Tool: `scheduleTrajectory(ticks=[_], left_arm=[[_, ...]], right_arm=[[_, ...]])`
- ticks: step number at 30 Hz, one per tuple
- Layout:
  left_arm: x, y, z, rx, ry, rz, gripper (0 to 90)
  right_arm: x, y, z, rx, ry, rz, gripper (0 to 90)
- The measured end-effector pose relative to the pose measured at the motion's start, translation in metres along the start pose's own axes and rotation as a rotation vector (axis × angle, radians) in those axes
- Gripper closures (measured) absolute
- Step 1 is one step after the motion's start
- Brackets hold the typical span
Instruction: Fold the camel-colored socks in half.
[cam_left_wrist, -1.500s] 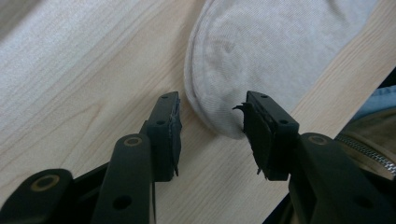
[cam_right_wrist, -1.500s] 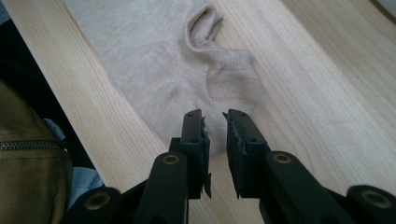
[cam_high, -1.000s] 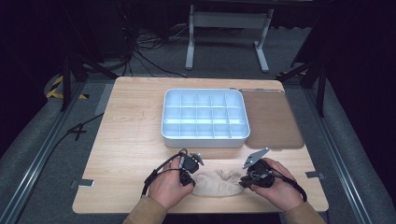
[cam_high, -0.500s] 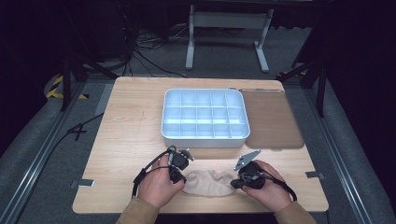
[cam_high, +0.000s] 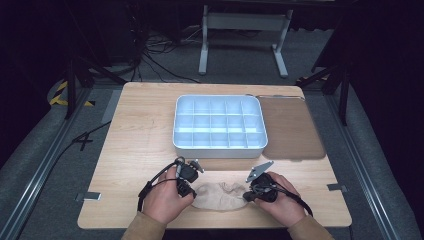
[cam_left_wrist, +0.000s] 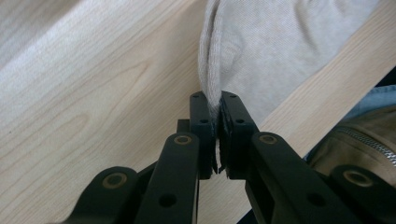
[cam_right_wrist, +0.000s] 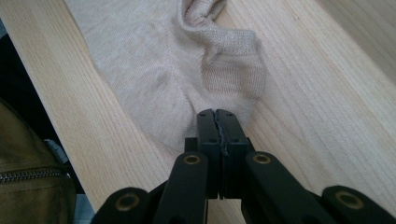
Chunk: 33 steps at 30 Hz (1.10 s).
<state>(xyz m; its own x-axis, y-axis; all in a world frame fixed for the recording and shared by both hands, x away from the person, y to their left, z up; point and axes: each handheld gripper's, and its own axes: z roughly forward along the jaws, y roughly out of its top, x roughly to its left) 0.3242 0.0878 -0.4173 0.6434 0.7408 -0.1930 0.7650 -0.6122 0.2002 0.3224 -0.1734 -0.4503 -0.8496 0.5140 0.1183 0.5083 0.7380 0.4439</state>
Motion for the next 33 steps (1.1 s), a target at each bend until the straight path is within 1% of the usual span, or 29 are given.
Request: scheduleTrajectory(ticks=[1,3,4,5,6,11,14,16,19,22,23,24,30,32,33], left_arm=[[-0.002,0.001,-0.002,-0.004,-0.002,-0.001,85.1],[-0.005,0.003,-0.006,-0.013,-0.007,0.015,85.1],[-0.007,0.005,-0.008,-0.028,-0.017,0.027,85.1],[-0.007,0.005,-0.008,-0.028,-0.017,0.027,85.1],[-0.011,0.008,-0.011,-0.044,-0.039,0.044,85.1],[-0.021,0.016,-0.015,-0.075,-0.085,0.082,85.1],[-0.025,0.022,-0.014,-0.091,-0.120,0.100,85.1],[-0.027,0.025,-0.013,-0.108,-0.138,0.100,85.1],[-0.032,0.032,-0.012,-0.123,-0.163,0.115,85.1],[-0.035,0.036,-0.010,-0.127,-0.174,0.116,85.1],[-0.037,0.039,-0.008,-0.127,-0.175,0.131,85.1],[-0.039,0.041,-0.007,-0.126,-0.178,0.130,85.1],[-0.048,0.052,0.005,-0.136,-0.195,0.155,85.2],[-0.052,0.055,0.008,-0.130,-0.198,0.160,85.1],[-0.053,0.057,0.011,-0.140,-0.200,0.163,85.1]], right_arm=[[0.000,0.000,0.000,0.000,0.000,0.000,90.0],[0.000,-0.001,0.000,-0.006,0.002,-0.018,90.0],[0.000,-0.002,0.000,-0.012,0.002,-0.014,90.0],[0.000,-0.002,0.000,-0.012,0.002,-0.014,90.0],[0.000,-0.003,0.000,-0.018,0.002,-0.012,90.0],[-0.001,-0.006,0.000,-0.038,0.007,-0.005,90.0],[-0.001,-0.007,-0.001,-0.045,0.012,-0.010,89.9],[-0.002,-0.007,0.000,-0.050,0.014,-0.011,89.9],[-0.002,-0.008,0.000,-0.054,0.019,-0.002,89.9],[-0.003,-0.009,-0.001,-0.058,0.025,0.006,89.9],[-0.003,-0.009,0.000,-0.062,0.020,0.009,89.9],[-0.003,-0.009,0.000,-0.062,0.020,0.009,89.9],[-0.003,-0.011,0.000,-0.073,0.021,0.017,89.9],[-0.002,-0.011,0.000,-0.076,0.020,0.018,89.9],[-0.002,-0.012,0.000,-0.077,0.019,0.017,89.8]])
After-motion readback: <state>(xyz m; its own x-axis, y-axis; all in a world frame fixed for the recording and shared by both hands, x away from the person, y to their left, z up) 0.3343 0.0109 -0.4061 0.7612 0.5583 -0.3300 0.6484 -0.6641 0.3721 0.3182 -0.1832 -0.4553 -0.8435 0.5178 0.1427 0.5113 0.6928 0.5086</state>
